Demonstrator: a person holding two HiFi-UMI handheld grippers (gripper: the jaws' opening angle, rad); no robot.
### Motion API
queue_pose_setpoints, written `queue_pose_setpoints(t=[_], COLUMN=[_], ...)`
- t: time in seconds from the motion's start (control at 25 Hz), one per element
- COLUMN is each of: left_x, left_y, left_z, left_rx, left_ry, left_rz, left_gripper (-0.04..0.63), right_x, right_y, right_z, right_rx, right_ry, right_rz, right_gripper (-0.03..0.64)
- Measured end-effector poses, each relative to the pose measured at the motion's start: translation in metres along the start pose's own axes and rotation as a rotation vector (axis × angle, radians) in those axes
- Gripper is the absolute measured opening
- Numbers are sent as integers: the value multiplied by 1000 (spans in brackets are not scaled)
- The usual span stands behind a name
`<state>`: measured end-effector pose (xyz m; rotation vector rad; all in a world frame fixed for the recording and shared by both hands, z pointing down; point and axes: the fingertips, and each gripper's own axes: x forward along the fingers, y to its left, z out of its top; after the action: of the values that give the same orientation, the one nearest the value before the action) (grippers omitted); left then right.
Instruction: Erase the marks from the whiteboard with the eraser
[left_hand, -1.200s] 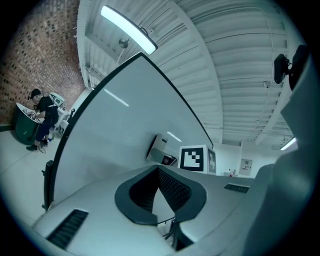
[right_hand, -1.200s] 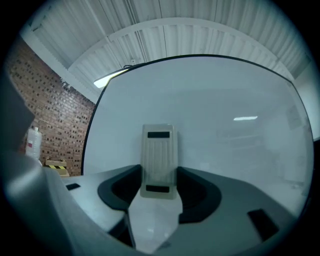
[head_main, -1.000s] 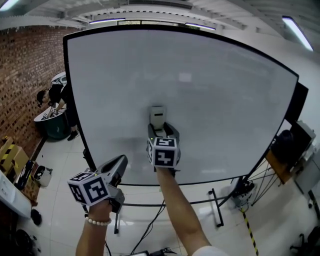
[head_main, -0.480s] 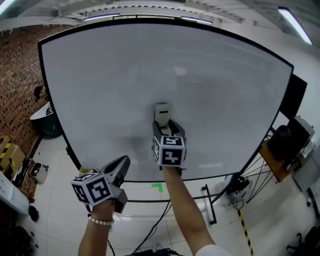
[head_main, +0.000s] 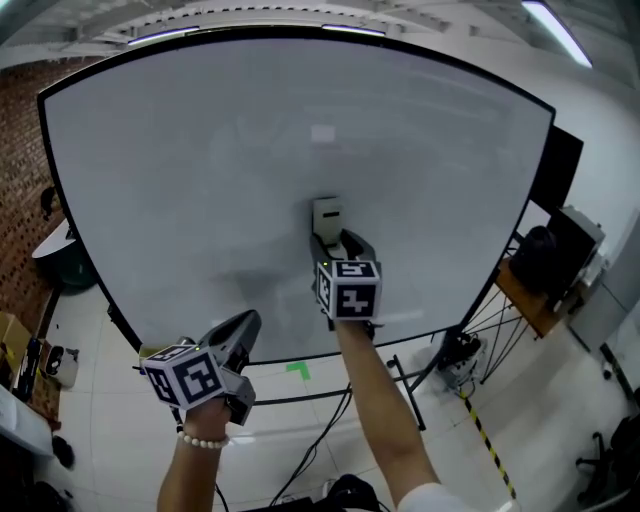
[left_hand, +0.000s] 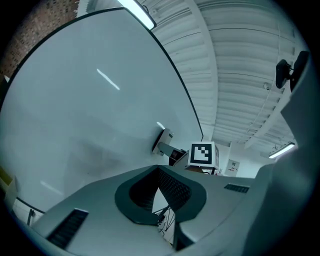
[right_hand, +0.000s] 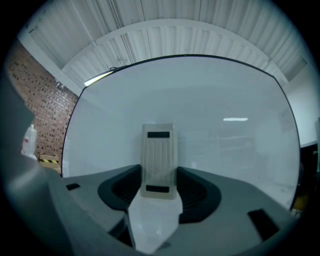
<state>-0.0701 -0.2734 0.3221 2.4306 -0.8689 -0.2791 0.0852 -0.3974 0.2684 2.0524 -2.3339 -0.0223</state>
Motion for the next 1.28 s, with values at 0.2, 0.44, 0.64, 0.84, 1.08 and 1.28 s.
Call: queue_pose_setpoints(t=[0.2,0.44,0.64,0.84,1.08,1.28], left_x=[33,96,148,200,260,299], left_y=[-20,-64,-101,-135,-174,-196], left_z=[-11,-32,-54,-80,-110,-134], left_rx=[0,9,15,20,27,30], left_ry=[12,2,0,-4,6,23], left_rz=[-50,-83,-87,-83,-90,-101], left_gripper=[-5,-5,-5,-5,-5,-5], right_x=[-7,-19,-31,-44,-57,-66], right_y=[-40,-110,-174,-247,-322,-377], right_z=[1,-2,-3,-7,-15,-25], right_rx=[17,11,8,2,2,10], right_ry=[-2,-8,-14,-13,-9,-5], right_rz=[-22,-18,-8,-11,-7,-21], right_gripper=[249,249,250,249,250,250])
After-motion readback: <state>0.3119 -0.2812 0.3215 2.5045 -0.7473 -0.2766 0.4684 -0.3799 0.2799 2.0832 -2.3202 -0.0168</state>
